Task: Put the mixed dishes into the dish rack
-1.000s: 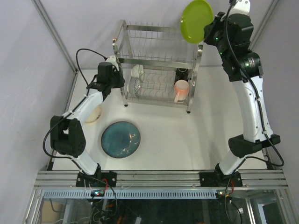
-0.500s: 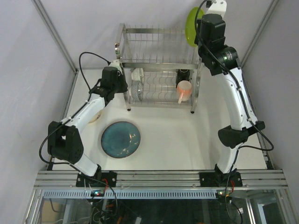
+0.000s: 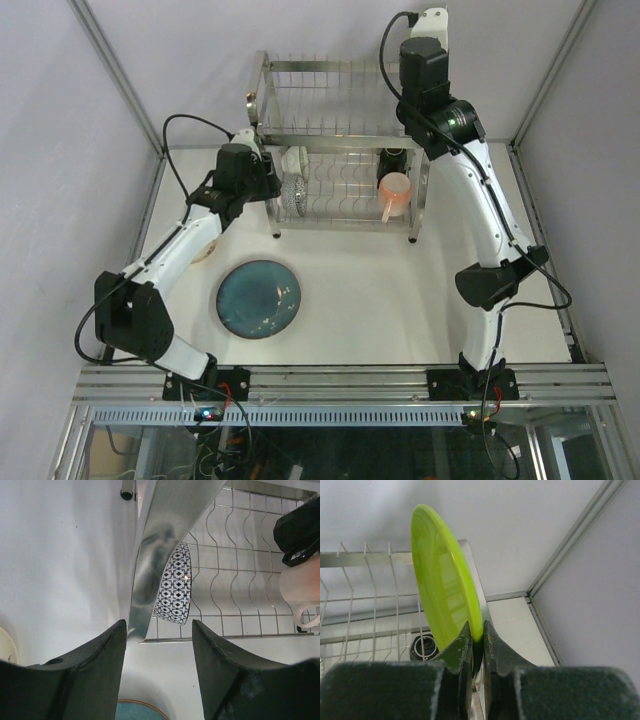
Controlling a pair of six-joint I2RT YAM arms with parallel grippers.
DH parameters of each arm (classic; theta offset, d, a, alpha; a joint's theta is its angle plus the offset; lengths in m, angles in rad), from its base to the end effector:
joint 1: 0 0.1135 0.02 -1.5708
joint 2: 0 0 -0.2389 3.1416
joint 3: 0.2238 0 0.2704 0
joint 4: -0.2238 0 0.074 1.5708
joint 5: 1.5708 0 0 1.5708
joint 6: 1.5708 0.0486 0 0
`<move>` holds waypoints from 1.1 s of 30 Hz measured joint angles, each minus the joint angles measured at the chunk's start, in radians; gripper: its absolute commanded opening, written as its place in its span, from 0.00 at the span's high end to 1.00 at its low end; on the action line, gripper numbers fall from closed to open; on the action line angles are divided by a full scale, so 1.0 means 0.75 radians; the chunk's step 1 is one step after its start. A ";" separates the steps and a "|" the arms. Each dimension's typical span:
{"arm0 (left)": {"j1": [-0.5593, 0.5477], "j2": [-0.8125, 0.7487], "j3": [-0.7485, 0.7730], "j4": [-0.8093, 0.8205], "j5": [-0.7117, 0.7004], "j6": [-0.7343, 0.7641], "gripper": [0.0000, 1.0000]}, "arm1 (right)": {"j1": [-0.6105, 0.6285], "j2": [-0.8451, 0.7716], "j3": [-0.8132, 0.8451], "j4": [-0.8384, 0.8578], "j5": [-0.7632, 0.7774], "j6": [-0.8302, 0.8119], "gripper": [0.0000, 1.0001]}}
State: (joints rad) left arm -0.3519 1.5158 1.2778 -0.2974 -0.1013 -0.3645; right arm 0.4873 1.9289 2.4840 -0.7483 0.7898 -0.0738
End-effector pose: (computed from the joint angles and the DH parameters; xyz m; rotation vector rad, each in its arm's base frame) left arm 0.3607 -0.1272 0.2858 -0.0745 2.1185 -0.3225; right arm 0.3717 0.1579 0.5064 0.0861 1.7196 -0.3891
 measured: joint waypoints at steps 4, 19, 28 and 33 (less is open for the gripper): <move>-0.004 -0.023 0.001 -0.022 -0.001 -0.001 0.39 | 0.001 0.014 0.000 0.009 0.039 -0.023 1.00; -0.019 -0.231 0.005 -0.192 -0.026 0.001 0.37 | 0.035 0.121 0.043 -0.006 0.098 -0.013 1.00; 0.003 -0.387 0.005 -0.270 -0.058 0.001 0.35 | 0.033 0.137 0.042 -0.042 0.129 0.045 0.97; 0.018 -0.403 0.005 -0.330 -0.097 0.001 0.35 | 0.035 0.137 0.042 -0.071 0.128 0.080 0.86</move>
State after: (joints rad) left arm -0.3382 1.2137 1.2812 -0.5446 -0.1741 -0.3641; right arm 0.5133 2.0319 2.5156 -0.8017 0.8856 -0.0139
